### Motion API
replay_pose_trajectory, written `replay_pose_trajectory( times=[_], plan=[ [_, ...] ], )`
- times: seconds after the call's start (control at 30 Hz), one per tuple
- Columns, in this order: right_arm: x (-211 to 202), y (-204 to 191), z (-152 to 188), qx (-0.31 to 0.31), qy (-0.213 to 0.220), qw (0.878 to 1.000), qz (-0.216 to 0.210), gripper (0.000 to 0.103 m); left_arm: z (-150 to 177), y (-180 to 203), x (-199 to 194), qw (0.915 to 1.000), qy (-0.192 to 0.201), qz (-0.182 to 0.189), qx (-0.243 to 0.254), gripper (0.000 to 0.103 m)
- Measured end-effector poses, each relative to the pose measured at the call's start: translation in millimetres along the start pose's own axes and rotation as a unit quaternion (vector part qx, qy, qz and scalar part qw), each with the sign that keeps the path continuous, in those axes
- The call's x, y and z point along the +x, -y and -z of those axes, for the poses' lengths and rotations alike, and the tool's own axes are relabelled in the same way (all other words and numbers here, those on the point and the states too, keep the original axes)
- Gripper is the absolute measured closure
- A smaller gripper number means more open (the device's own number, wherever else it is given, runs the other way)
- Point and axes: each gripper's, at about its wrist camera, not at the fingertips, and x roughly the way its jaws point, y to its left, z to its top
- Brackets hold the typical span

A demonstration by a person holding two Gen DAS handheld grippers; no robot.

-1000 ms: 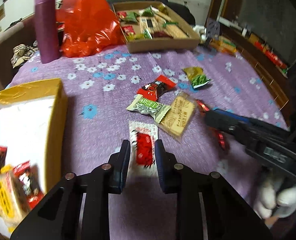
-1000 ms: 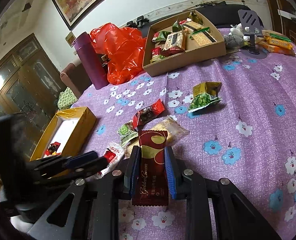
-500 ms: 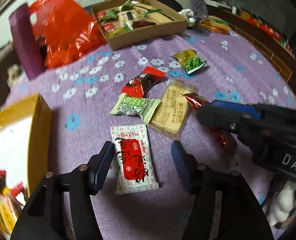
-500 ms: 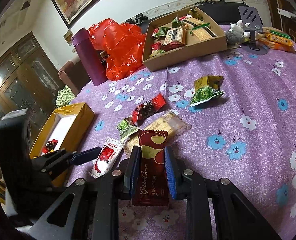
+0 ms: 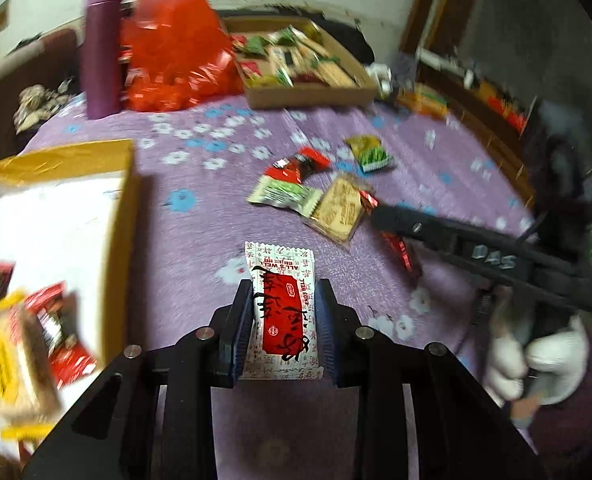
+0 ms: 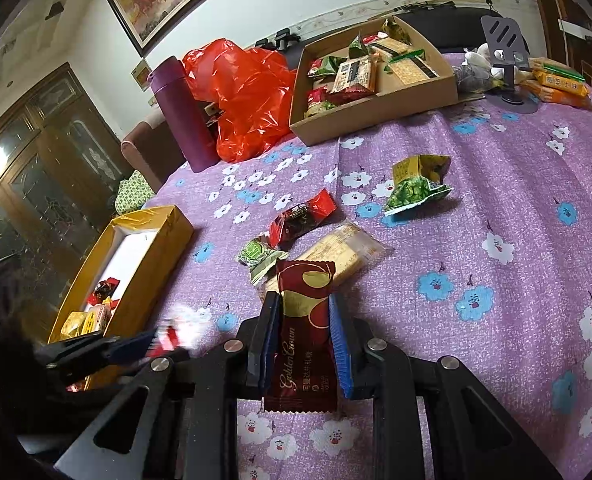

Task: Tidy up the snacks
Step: 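Carry both packets over the white tray and open both grippers to release them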

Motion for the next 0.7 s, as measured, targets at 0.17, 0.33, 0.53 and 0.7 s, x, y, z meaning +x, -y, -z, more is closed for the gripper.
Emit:
replay_pose_trajectory(
  times=[0.17,0.33,0.53,0.7],
  plan=[
    [0,-6,3,-0.01,0.003,1.0,-0.003,0.078,19,-45,-51,0.996,0.045,0.005,-0.077,0.075],
    [4,-17,9,-0.03,-0.003,1.0,0.001,0.078,45,-93,-80,0.9889,0.064,-0.032,-0.131,0.075],
    [-1,-51,13,-0.064,0.0,0.998,-0.01,0.078,67,-121,-89,0.9848,0.058,-0.049,-0.157,0.075],
    [-1,-102,14,-0.085,-0.021,0.994,-0.062,0.078,73,-121,-87,0.9866,0.049,-0.025,-0.153,0.073]
  ],
)
